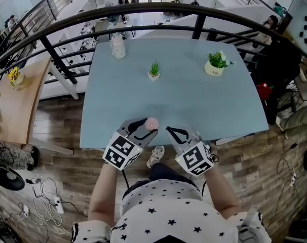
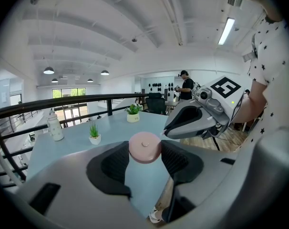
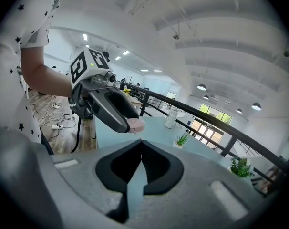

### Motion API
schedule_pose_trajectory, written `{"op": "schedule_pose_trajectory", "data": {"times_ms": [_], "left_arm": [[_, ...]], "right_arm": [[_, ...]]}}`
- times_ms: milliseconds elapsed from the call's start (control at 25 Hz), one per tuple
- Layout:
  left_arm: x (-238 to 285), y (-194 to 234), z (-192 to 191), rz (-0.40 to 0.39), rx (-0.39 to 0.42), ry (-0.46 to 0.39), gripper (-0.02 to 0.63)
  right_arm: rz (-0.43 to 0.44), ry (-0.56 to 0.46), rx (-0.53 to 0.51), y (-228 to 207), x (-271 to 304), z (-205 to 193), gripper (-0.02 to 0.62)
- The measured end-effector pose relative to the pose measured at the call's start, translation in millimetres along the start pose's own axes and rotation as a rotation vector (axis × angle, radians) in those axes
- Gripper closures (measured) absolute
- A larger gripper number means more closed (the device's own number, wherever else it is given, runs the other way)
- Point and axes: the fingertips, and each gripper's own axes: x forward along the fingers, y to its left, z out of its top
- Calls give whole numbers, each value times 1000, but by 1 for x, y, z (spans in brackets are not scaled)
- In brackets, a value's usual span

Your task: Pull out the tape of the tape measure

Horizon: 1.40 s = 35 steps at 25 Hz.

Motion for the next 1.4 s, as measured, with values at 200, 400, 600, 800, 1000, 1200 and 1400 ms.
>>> {"op": "schedule_pose_trajectory", "data": {"times_ms": [200,400,600,800,1000,1200,1400], "left_arm": [[-5,9,-5,30,-6,6,396],[-18,23,-4,42,-71,-26,396],[-18,22,-8,45,-58,-12,396],[-23,25,-11,62,-60,-7,396],[-29,31,-15,77,-81,-13,396],[-31,32,-18,89,-83,-5,396],[-29,27,-19,81,-84,0,396]], "right_arm": [[-40,12,33,-12,-3,-7,586],[-83,12,88,-34,-14,-14,586],[-97,25,51,-35,-13,-14,586],[-120,42,64,-41,-19,-24,586],[-142,42,96,-50,-26,-30,586],[-171,46,102,-59,-34,-36,586],[-173,54,98,-62,-40,-42,586]]}}
